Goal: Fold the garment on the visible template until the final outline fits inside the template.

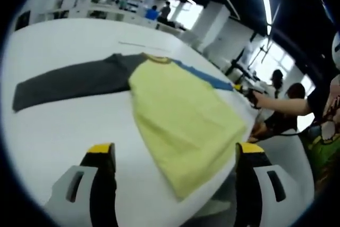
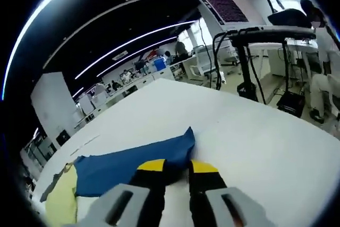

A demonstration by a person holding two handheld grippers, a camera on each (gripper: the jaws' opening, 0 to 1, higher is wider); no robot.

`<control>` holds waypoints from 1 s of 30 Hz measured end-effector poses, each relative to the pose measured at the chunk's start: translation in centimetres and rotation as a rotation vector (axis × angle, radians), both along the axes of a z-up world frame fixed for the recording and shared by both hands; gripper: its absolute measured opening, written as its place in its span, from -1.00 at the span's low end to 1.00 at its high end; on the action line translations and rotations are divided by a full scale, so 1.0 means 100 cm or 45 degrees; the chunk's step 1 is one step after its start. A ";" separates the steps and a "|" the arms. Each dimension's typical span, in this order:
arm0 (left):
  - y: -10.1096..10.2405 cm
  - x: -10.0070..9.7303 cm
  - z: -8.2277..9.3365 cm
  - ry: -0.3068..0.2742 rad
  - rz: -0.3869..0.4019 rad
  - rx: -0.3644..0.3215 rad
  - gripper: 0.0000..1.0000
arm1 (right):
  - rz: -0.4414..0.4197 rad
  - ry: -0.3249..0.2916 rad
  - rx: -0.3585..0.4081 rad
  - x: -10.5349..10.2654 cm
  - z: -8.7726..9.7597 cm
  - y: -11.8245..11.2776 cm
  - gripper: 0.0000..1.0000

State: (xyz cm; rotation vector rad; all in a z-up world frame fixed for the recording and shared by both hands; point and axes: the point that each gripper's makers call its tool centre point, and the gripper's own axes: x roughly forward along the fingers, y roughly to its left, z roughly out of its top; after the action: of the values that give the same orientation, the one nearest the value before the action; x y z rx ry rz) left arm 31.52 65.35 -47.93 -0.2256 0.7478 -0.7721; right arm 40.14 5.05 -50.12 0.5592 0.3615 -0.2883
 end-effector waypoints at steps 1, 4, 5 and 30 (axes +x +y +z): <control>0.000 0.000 0.000 0.000 0.002 0.000 0.79 | -0.007 -0.001 -0.007 0.000 0.000 -0.002 -0.81; 0.000 0.000 0.000 0.002 0.003 0.002 0.78 | -0.015 0.008 -0.007 0.000 -0.001 -0.004 -0.91; 0.000 0.000 0.000 0.002 0.003 0.002 0.78 | -0.019 0.012 0.001 0.000 -0.002 -0.002 -0.95; 0.005 0.016 0.008 -0.061 0.041 -0.033 0.73 | 0.306 -0.094 -0.020 0.044 0.059 0.067 -1.00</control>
State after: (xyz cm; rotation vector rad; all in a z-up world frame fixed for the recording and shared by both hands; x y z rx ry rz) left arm 33.08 65.85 -47.17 -0.2416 0.6874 -0.7544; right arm 44.54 11.76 -44.20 0.5038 0.3505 -0.0391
